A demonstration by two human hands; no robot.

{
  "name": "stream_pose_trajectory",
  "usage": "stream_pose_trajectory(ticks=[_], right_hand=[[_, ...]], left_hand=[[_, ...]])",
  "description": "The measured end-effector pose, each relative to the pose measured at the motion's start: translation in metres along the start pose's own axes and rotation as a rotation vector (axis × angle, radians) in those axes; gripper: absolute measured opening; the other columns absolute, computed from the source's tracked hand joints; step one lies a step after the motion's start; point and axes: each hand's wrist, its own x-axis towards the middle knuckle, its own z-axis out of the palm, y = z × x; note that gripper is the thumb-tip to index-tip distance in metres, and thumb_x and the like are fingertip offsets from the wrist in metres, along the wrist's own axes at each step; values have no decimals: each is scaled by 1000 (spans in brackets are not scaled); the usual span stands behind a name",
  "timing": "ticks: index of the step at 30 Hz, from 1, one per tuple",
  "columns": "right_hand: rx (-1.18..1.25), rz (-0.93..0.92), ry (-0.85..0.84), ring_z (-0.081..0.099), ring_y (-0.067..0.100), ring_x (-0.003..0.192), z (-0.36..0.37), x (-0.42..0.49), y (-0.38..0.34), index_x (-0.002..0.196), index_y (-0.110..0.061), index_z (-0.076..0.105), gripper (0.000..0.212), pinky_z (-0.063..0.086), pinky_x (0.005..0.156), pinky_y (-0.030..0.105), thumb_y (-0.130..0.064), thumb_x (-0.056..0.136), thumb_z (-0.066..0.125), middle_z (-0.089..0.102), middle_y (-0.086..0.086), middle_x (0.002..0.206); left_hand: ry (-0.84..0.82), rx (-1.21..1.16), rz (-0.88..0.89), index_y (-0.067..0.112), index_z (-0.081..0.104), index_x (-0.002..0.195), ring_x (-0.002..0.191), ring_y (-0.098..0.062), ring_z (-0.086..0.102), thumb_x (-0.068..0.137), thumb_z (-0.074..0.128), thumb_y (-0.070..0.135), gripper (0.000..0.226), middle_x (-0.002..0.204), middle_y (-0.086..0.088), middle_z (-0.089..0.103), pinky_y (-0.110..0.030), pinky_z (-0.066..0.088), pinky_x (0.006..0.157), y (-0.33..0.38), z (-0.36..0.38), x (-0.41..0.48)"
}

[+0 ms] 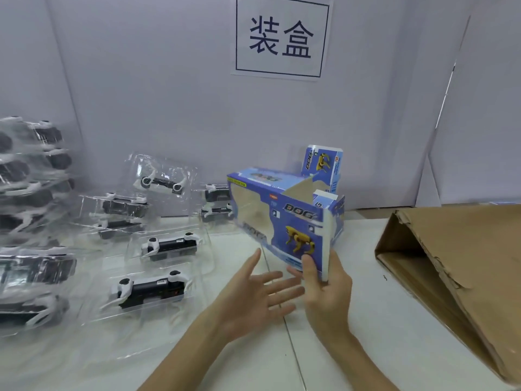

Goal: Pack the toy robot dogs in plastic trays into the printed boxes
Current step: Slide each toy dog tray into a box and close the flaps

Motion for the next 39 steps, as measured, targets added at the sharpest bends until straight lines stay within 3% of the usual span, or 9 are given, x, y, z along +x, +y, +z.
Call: stream_pose_trajectory(ticks=[4,7,10,12,20,26,30,34,39], right_hand=[[493,491,-53,73,25,99,-4,19,2,126,-23,56,38,62,65,37,3,97,52,71,4,116],[845,735,-41,73,24,98,-15,29,5,133,-16,54,46,62,64,33,-8,88,55,71,9,121],[887,845,-101,75,23,89,-20,30,9,132,-15,57,48,61,58,30,-13,84,56,73,9,115],[759,822,-155,75,24,81,-17,27,10,129,-16,58,44,60,58,32,-16,84,57,74,10,109],[366,722,-168,65,22,50,-16,26,13,126,-11,54,27,56,48,28,-9,99,53,75,10,85],[189,563,-108,66,23,52,-13,22,15,116,-23,54,21,55,46,29,-10,101,55,73,-1,84],[110,373,-134,67,22,60,-9,13,14,110,-25,55,19,53,46,28,-12,98,61,72,-2,91],[56,331,-126,59,20,52,-10,13,14,110,-26,55,18,50,46,28,-19,96,65,71,2,86],[181,395,-489,62,23,61,-12,7,18,104,-11,64,43,43,54,28,-49,84,57,71,10,84]], left_hand=[[-10,44,165,19,63,136,122,-24,62,92,48,62,63,142,-9,59,-45,46,105,0,-7,4],[83,-1,249,24,71,119,115,-26,66,80,62,58,52,123,-9,68,-48,49,102,3,-5,6],[156,81,389,27,60,128,113,-21,67,63,75,67,77,129,-5,68,-46,51,97,3,-1,6],[141,93,474,29,54,133,120,-24,64,45,89,70,103,132,-6,67,-45,52,97,4,0,5],[129,178,590,21,54,129,111,-25,68,41,94,64,105,121,-7,70,-40,59,83,12,-1,-2],[409,316,683,25,50,132,112,-25,67,66,77,42,73,125,-4,66,-50,59,87,15,-6,5],[449,237,748,30,37,120,108,-16,65,62,86,60,81,124,1,59,-43,57,88,14,-4,4],[414,383,766,36,42,110,105,-11,67,61,81,44,64,117,7,62,-39,54,89,13,-1,4],[267,34,664,21,61,104,86,-16,65,69,75,50,48,97,1,70,-31,52,74,36,-10,-11]])
